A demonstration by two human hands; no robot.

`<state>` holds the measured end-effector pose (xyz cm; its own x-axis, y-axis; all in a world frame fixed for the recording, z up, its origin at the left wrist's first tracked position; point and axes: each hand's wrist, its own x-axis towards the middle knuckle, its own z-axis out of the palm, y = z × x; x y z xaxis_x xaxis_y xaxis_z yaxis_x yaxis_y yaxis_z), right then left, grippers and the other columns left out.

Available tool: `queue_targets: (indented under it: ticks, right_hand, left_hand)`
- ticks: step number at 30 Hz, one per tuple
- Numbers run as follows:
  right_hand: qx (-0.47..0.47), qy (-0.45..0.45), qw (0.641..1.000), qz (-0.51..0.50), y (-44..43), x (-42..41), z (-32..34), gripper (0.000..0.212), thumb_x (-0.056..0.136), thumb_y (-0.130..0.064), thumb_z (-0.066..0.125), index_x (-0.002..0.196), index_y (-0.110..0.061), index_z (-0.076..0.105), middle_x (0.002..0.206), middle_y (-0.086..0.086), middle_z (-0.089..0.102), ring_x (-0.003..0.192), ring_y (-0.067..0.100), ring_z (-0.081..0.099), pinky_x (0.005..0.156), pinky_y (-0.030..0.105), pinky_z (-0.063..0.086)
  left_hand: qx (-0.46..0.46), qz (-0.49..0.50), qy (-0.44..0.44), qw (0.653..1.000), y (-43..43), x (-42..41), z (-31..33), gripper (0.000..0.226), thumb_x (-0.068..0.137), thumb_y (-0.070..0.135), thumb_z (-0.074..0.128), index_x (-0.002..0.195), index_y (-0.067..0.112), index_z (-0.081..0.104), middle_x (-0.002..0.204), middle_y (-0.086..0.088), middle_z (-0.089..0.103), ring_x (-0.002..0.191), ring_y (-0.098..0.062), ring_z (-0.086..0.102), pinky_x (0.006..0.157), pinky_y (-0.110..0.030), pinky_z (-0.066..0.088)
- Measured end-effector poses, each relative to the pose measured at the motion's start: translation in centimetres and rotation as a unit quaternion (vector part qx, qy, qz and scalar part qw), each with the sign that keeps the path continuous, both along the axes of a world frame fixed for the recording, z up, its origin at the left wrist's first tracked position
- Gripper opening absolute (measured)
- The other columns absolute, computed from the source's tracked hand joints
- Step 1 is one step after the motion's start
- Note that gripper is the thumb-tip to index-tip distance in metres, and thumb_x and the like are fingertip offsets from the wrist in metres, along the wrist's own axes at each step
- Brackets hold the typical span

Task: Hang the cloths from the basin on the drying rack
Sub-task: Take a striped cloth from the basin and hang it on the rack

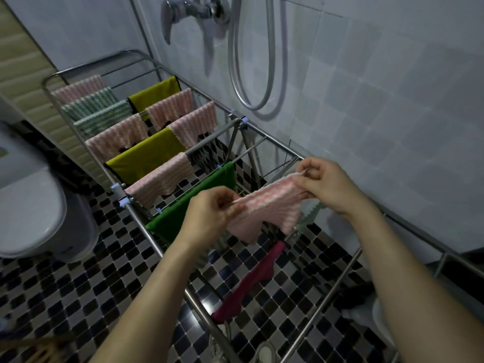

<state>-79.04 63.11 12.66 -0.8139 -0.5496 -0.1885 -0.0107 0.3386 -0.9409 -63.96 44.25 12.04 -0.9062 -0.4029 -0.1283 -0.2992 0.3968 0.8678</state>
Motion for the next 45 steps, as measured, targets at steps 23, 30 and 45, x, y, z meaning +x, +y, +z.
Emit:
queue_targets:
  ticks: [23,30,45]
  right_hand:
    - [0.063,0.161,0.977,-0.126,-3.4,-8.9,-2.8,0.019,0.081,-0.006,0.068,0.096,-0.017,0.063,0.077,0.001,0.064,0.061,0.005,0.057,0.057,0.016,0.044]
    - [0.196,0.191,0.952,-0.139,-5.8,-7.7,-6.1,0.019,0.092,-0.013,0.059,0.109,-0.009,0.065,0.107,0.008,0.067,0.084,0.016,0.056,0.063,0.010,0.037]
    - [0.149,-0.003,0.963,-0.225,-6.4,-7.5,-10.1,0.025,0.084,-0.023,0.061,0.061,-0.013,0.064,0.061,0.004,0.064,0.066,0.023,0.062,0.067,0.033,0.052]
  left_hand:
    - [-0.085,-0.054,0.012,0.995,-1.5,-6.9,-2.2,0.045,0.090,-0.007,0.048,0.121,0.019,0.066,0.127,0.005,0.062,0.115,-0.004,0.054,0.099,-0.017,0.041]
    - [-0.254,-0.023,-0.083,0.963,-1.9,-8.9,-5.3,0.021,0.094,0.013,0.055,0.109,0.017,0.069,0.113,0.000,0.068,0.098,-0.018,0.063,0.095,-0.034,0.049]
    - [-0.203,-0.020,-0.054,0.978,0.4,-8.8,-7.1,0.020,0.094,0.018,0.060,0.109,0.017,0.073,0.105,0.000,0.072,0.092,-0.013,0.066,0.083,-0.027,0.055]
